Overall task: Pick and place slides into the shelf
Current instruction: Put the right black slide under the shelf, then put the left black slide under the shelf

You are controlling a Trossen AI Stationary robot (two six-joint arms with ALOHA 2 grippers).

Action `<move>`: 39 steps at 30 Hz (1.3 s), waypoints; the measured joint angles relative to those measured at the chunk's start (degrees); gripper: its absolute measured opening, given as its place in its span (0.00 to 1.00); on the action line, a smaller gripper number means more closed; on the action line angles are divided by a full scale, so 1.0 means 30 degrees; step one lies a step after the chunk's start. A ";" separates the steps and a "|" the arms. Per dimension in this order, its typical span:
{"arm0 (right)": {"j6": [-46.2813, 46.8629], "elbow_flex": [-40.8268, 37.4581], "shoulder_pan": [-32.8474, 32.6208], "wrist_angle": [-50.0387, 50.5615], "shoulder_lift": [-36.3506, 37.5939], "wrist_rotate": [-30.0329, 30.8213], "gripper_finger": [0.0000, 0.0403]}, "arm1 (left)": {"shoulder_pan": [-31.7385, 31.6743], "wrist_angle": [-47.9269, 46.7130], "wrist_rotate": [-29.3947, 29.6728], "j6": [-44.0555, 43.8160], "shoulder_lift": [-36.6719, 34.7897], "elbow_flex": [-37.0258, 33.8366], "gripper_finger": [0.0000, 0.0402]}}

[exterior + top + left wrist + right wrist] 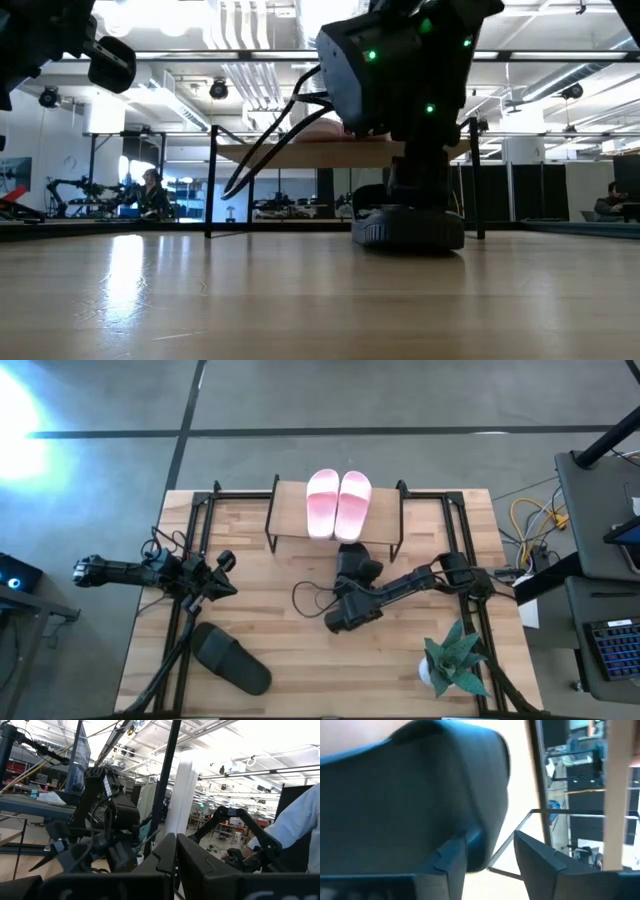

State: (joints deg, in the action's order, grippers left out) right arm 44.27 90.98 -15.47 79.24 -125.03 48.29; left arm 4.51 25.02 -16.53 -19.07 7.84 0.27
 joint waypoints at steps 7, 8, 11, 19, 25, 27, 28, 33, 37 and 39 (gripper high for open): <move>-0.0275 0.1816 -0.1313 0.0026 0.0007 -0.1664 0.46 | 0.0002 0.0000 0.0000 0.0000 0.0000 0.0000 0.00; -0.0280 0.2376 -0.1535 0.0017 0.0007 -0.1835 0.47 | 0.0001 0.0000 0.0000 0.0000 0.0000 0.0000 0.00; -0.0874 0.4669 -0.2245 -0.0700 0.0010 -0.1899 0.47 | -0.0003 0.0000 0.0000 0.0000 0.0000 0.0000 0.00; -0.7350 0.8956 -0.2385 -0.8572 0.0029 -0.3447 0.47 | -0.0005 0.0000 0.0000 0.0000 0.0000 0.0000 0.00; -0.3662 1.0458 -0.1086 -0.7345 0.0029 -0.4817 0.47 | -0.0001 0.0000 0.0000 0.0000 0.0000 0.0000 0.00; -0.3129 1.1061 -0.0980 -0.7188 0.0029 -0.5854 0.47 | -0.0002 0.0000 0.0000 0.0000 0.0000 0.0000 0.00; -0.2977 1.1369 -0.0980 -0.7197 0.0029 -0.6378 0.47 | -0.0002 0.0000 0.0000 0.0000 0.0000 0.0000 0.00; -0.1330 1.2520 -0.1132 -0.6938 0.0029 -0.7174 0.47 | 0.0002 0.1522 0.0146 -0.3365 0.0000 0.0000 0.00; -0.1118 1.3808 -0.1466 -0.6429 0.0045 -0.7158 0.47 | 0.0002 0.4455 0.0175 -0.8806 0.0000 -0.0004 0.00; -0.1059 1.4412 -0.1570 -0.5491 0.0058 -0.7154 0.47 | 0.0002 0.6007 0.0168 -0.9973 0.0000 -0.0007 0.00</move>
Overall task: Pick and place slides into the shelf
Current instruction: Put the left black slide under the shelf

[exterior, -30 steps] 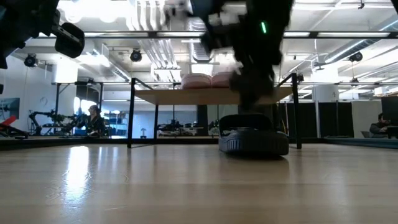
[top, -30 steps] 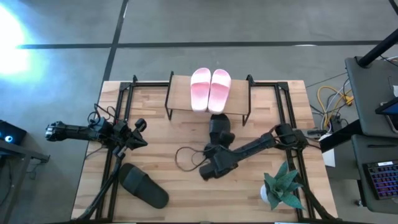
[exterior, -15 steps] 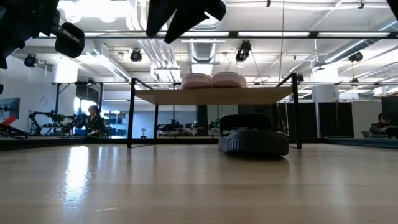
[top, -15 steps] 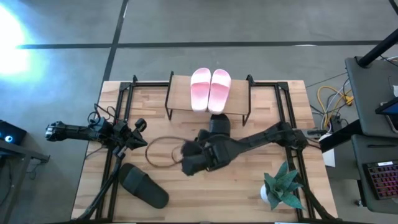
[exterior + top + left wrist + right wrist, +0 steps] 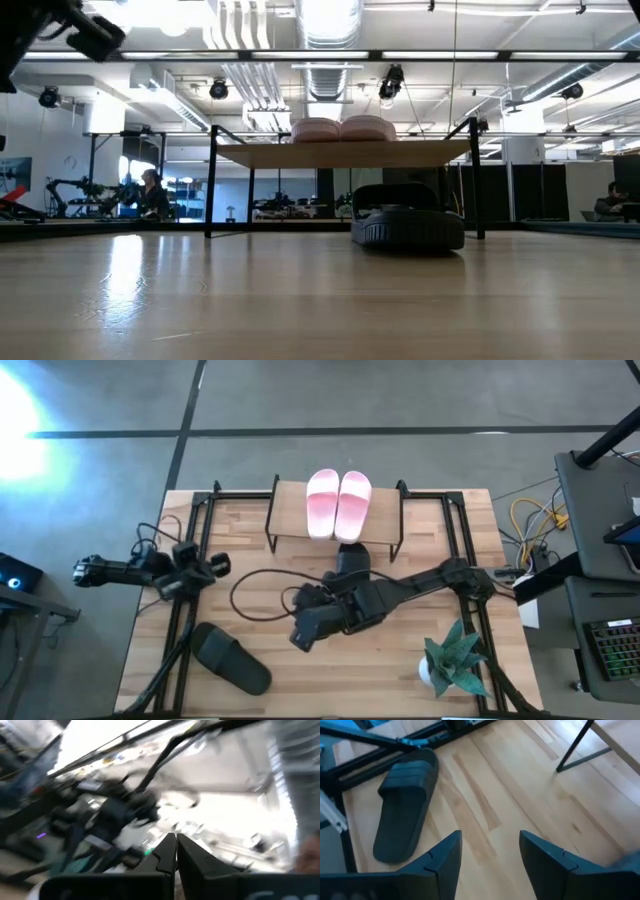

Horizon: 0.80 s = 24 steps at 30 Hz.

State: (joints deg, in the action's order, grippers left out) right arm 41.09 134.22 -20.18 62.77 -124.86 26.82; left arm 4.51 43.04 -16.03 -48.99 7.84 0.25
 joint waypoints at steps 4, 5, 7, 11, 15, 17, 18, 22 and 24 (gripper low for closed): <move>0.0710 0.0115 -0.0093 0.0712 0.0514 -0.0018 0.45 | 0.0000 0.2947 0.0053 -0.0676 -0.0029 -0.0007 0.00; 0.0741 0.0117 -0.0095 0.0684 0.0710 0.0031 0.45 | 0.0007 0.3480 0.0342 -0.0228 -0.0024 -0.0007 0.00; 0.0820 0.0159 -0.0131 0.0920 0.1250 0.0074 0.44 | 0.0000 0.4191 0.1121 0.0896 -0.0022 -0.0007 0.00; 0.1443 0.0188 -0.0193 0.1548 0.2161 -0.0234 0.42 | 0.0000 0.4775 0.3701 0.0206 -0.0022 0.0277 0.00; 0.2828 0.0181 -0.0342 0.1714 0.2970 -0.0426 0.42 | 0.0000 0.4126 0.4928 -0.0467 0.0515 0.1444 0.00; 0.2969 0.0181 -0.0490 0.1700 0.3399 -0.0419 0.42 | 0.0011 0.2477 0.4923 -0.0562 0.0979 0.2170 0.00; 0.2961 0.0181 -0.0599 0.1707 0.3561 -0.0392 0.42 | 0.0014 0.1425 0.4906 -0.0561 0.1345 0.2748 0.00; 0.3432 0.0181 -0.1166 0.2837 0.4048 0.0466 0.42 | 0.0029 -0.3522 0.4119 -0.0051 0.2811 0.5732 0.00; 0.4402 0.0159 -0.1555 0.4163 0.4328 0.1523 0.42 | 0.0029 -0.7398 0.3539 0.0527 0.3645 0.7560 0.00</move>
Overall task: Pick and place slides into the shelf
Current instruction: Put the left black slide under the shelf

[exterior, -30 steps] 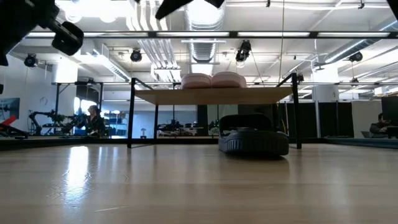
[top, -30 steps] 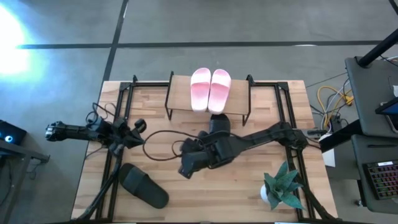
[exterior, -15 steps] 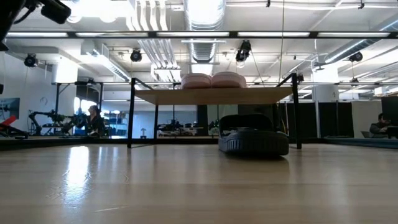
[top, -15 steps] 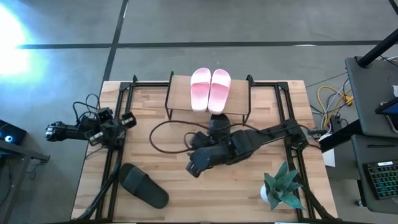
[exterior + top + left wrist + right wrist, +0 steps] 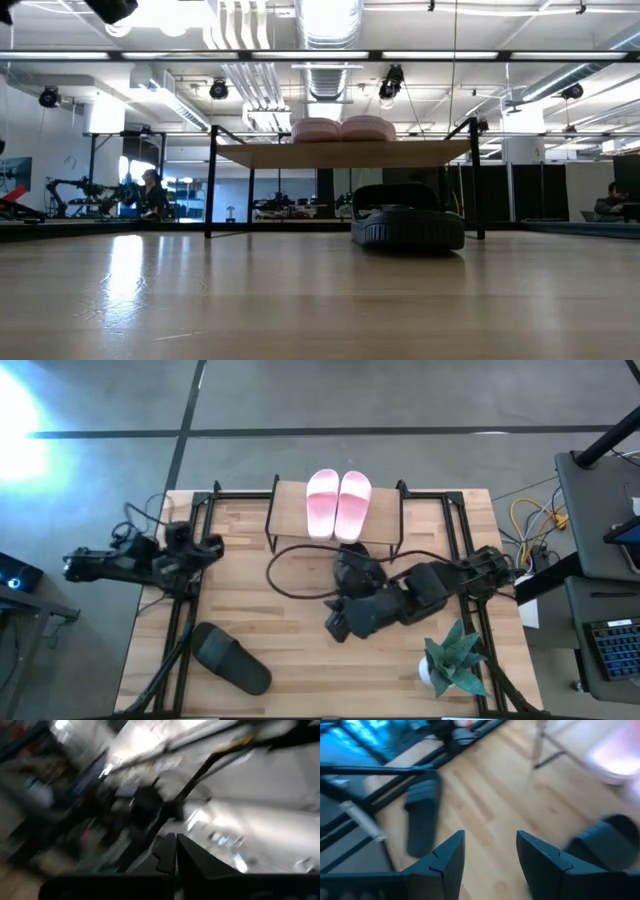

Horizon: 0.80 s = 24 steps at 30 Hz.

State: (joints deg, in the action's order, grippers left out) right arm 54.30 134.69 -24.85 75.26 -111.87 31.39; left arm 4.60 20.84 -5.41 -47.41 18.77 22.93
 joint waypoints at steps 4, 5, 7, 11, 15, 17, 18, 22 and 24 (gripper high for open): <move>0.3082 0.0000 -0.0858 0.3204 0.0335 0.2182 0.42 | 0.0022 -0.9592 0.0251 0.1050 0.1751 0.3815 0.00; 0.3795 -0.0013 -0.1022 0.3927 0.0335 0.2361 0.42 | 0.0015 -1.1919 0.0641 0.1189 0.2196 0.4707 0.00; 0.5300 -0.0106 -0.1354 0.5038 0.0279 0.2479 0.42 | 0.0015 -1.5665 0.1318 0.1425 0.3052 0.6195 0.00; 0.6024 -0.0514 -0.1556 0.4913 0.0269 0.2482 0.41 | 0.0015 -2.0239 0.2091 0.0995 0.4927 0.8503 0.00; 0.6779 -0.1009 -0.1556 0.4934 0.0313 0.2418 0.42 | 0.0249 -2.2355 0.2105 -0.0561 0.6597 0.9586 0.00; 0.6988 -0.1106 -0.1550 0.4839 0.0310 0.1915 0.42 | 0.0859 -2.2370 0.1876 -0.1239 0.7342 0.9649 0.00; 0.6579 -0.1124 -0.1544 0.4434 0.0313 0.1299 0.41 | 0.1340 -2.2381 0.1620 -0.1648 0.7671 0.9642 0.00; 0.1011 -0.1451 -0.1877 -0.1140 0.0304 -0.1625 0.40 | 0.3923 -2.1315 0.1284 -0.2658 0.8984 0.9637 0.00; -0.2109 -0.1479 -0.2150 -0.4514 0.0269 -0.2628 0.39 | 0.5091 -2.0474 0.1944 -0.3110 0.9827 0.9574 0.00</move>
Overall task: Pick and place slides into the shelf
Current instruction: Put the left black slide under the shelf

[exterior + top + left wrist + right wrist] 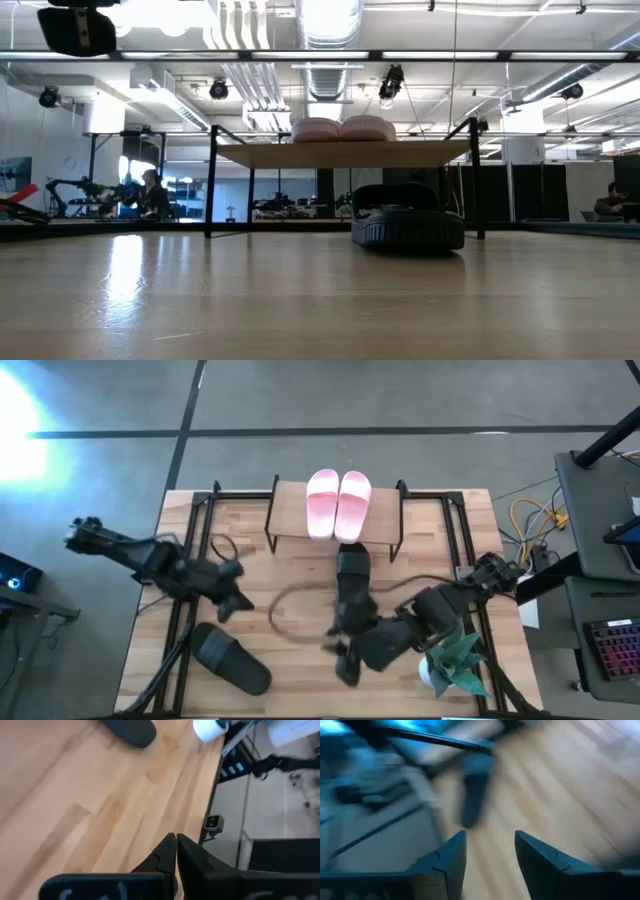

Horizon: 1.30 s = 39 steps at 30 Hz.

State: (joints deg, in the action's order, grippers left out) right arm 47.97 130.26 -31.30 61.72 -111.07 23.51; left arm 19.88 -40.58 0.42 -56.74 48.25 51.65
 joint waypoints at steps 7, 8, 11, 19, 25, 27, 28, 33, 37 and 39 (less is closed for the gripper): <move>-0.4108 -0.0310 -0.0667 -0.1388 0.1137 0.0173 0.36 | 0.2377 0.6064 0.2921 -0.1138 0.2305 -0.0179 0.00; -0.3736 -0.0547 -0.0798 -0.0463 0.1476 0.0342 0.36 | 0.2641 0.7228 0.3234 -0.1138 0.2637 -0.0194 0.00; -0.2751 -0.1986 -0.1465 0.1674 0.2837 0.1360 0.34 | 0.3274 1.0188 0.4001 -0.1175 0.3598 -0.0116 0.00; -0.2202 -1.0134 -0.1964 -0.1082 0.9830 0.2761 0.30 | 0.5124 1.0162 0.4968 -0.4536 0.6695 0.0585 0.00; -0.2818 -1.6465 -0.1934 -0.5839 1.5000 0.2693 0.27 | 0.6436 0.8756 0.4823 -0.4928 0.9090 0.2805 0.00; -0.2959 -1.8119 -0.1927 -0.6763 1.6101 0.2710 0.27 | 0.6685 0.4933 0.4743 -0.5208 0.9870 0.4249 0.00; -0.2917 -1.8886 -0.1927 -0.6947 1.6571 0.2703 0.27 | 0.6764 0.2446 0.4529 -0.5696 1.0339 0.5049 0.00; -0.1456 -2.1752 -0.1934 -0.7006 1.8191 0.2761 0.27 | 0.7161 -0.8281 0.2852 -0.7786 1.3182 0.9585 0.00; -0.0435 -2.3371 -0.1934 -0.6967 1.8627 0.2746 0.26 | 0.7367 -1.2747 0.1988 -0.7916 1.5429 1.2915 0.00; -0.0090 -2.4000 -0.1934 -0.6997 1.8789 0.2775 0.27 | 0.7382 -1.4493 0.1625 -0.7908 1.6490 1.4321 0.00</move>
State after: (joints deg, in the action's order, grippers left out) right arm 47.70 58.26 -37.10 40.73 -54.70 31.83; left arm 42.02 -84.06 5.29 -80.47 97.72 94.61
